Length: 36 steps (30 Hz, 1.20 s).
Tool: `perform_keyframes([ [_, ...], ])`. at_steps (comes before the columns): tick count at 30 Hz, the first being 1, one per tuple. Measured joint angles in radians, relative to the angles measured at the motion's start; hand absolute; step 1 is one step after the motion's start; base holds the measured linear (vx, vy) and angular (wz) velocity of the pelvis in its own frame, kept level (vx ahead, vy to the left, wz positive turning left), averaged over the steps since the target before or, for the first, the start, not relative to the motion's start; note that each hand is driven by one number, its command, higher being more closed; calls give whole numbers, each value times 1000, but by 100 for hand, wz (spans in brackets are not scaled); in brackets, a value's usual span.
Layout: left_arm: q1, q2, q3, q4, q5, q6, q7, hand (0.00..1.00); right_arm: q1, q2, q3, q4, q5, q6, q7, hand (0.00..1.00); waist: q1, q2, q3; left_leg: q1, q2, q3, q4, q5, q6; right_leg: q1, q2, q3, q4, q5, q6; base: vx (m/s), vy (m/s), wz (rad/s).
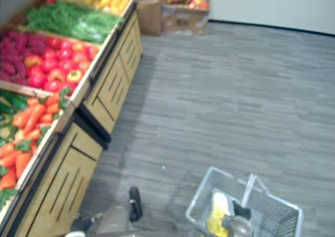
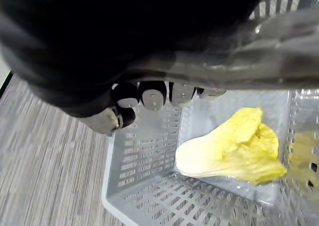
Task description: Pick vegetable in the basket
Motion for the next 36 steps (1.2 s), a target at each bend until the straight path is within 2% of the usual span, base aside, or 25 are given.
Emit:
perform_keyframes([
  [1,0,9,-5,6,8,9,-2,0,-19,12,8,-3,0,-2,-1,100,6,-19,0,12,-13,22,2,-1,0,5,20,26,-73,104,-7,195,3,2],
  [4,0,12,-24,7,18,10,-2,0,-23,11,60,0,-5,-4,3,100,15,-25,-1,60,-20,52,-3,-6,-2,46,10,20,-54,157,23,142,-9,13],
  [5,0,10,-27,9,21,11,-3,0,-25,9,74,3,-10,-4,3,100,14,-12,-8,65,-18,55,3,-25,-5,35,3,30,-4,158,24,123,59,25],
  [6,9,-1,-32,9,21,11,-3,0,-24,-5,80,14,-12,-5,4,100,15,21,-27,69,9,63,3,-79,-9,-11,2,37,109,158,25,103,76,22],
  [7,13,-2,-33,9,21,11,-3,0,-24,-9,80,21,-12,-5,5,100,14,28,-31,76,16,67,-1,-99,-11,-38,-10,41,187,157,26,155,120,28],
  [8,17,4,-34,3,19,12,-1,0,-21,-9,90,23,-13,-5,5,100,18,6,-31,98,-1,67,-6,-111,-7,-101,-68,60,369,162,33,253,143,44],
  [9,20,22,-33,3,17,16,-1,0,-22,-7,100,30,-13,-3,5,100,20,-26,-32,127,-38,43,-10,-127,4,-167,-146,99,559,209,17,273,138,60],
  [10,20,29,-33,1,11,17,-1,0,-23,-8,105,31,-12,-5,6,100,18,-41,-30,136,-55,23,-10,-137,9,-199,-168,126,631,270,-8,395,123,121],
  [11,17,38,-42,-19,-13,17,3,0,-33,-9,108,52,-12,-7,4,100,6,-38,-27,162,-60,-70,-19,-158,25,-287,-134,270,790,367,28,316,79,122],
  [14,17,50,-38,-44,-37,17,12,0,-38,-13,107,61,-11,-7,5,100,10,-33,-25,243,-61,-177,-65,-153,18,-342,-77,266,841,81,-26,308,36,129],
  [15,14,44,-36,-46,-38,17,13,0,-24,-13,107,61,-12,-9,5,100,9,-31,-26,277,-66,-238,-82,-156,17,-347,-60,228,756,28,-48,374,-48,176],
  [16,9,43,-31,-53,-44,16,15,0,-15,-12,106,58,-12,-10,6,100,8,-30,-27,292,-70,-290,-93,-156,17,-359,-45,218,661,15,-58,290,-89,169],
  [19,-9,18,14,-53,-74,15,22,0,-12,-13,47,49,-11,-12,5,100,11,-12,-31,304,-70,-438,-104,-164,-3,-410,-2,289,308,30,-49,256,-180,150],
  [20,-12,12,24,-52,-75,16,24,0,-12,-13,29,47,-10,-12,5,100,11,-11,-31,306,-69,-471,-102,-170,-11,-415,-1,310,258,31,-47,270,-275,150],
  [21,-20,2,46,-53,-75,16,30,0,-10,-12,-1,47,-9,-10,4,100,15,-8,-32,306,-63,-528,-94,-186,-32,-422,-4,330,181,37,-41,329,-419,156],
  [22,-24,-11,93,-53,-75,16,38,0,-3,-7,-28,47,-8,-5,3,100,24,-8,-34,302,-55,-592,-68,-217,-66,-419,-10,331,111,86,-48,303,-455,149],
  [24,-17,-13,125,-52,-75,16,43,0,7,7,-48,46,-9,-5,3,100,35,-29,-46,297,-55,-627,-54,-244,-96,-412,-17,350,87,118,-51,184,-465,111],
  [25,-6,-4,173,-40,-76,18,47,0,30,24,-64,48,-10,-5,5,100,41,-63,-60,303,-53,-639,-49,-283,-135,-386,-29,334,92,204,-34,147,-500,101],
  [26,-10,-22,180,-23,-76,20,47,0,28,15,-80,50,-10,-4,5,100,42,-34,-64,303,-17,-634,-47,-283,-141,-380,-10,304,116,173,-49,191,-516,110],
  [27,2,-58,190,-13,-76,21,48,0,26,3,-101,49,-10,-5,3,100,41,-2,-76,294,31,-560,-52,-259,-143,-366,21,259,113,145,-66,156,-301,67],
  [28,7,-74,200,-9,-76,22,49,0,26,-4,-108,52,-11,-3,4,100,38,14,-82,297,50,-530,-58,-240,-146,-358,34,241,110,135,-74,247,-366,75],
  [29,13,-94,222,6,-76,23,50,0,26,-15,-110,59,-11,-2,5,100,38,39,-91,299,84,-509,-89,-193,-193,-343,58,206,104,122,-91,233,-348,64],
  [30,21,-102,245,10,-77,30,51,0,20,-18,-109,67,-11,0,5,100,38,47,-93,297,102,-508,-108,-152,-209,-327,75,178,95,119,-104,216,-345,58],
  [34,22,-102,289,9,-144,32,56,0,5,-24,-133,98,-10,0,4,100,17,46,-92,247,109,-452,-113,-50,-204,-279,79,72,65,110,-120,133,-209,79],
  [36,22,-102,294,9,-155,32,60,0,-6,-22,-163,112,-11,0,4,100,6,46,-91,238,106,-243,-155,23,-190,-272,63,26,59,108,-124,69,-59,70],
])
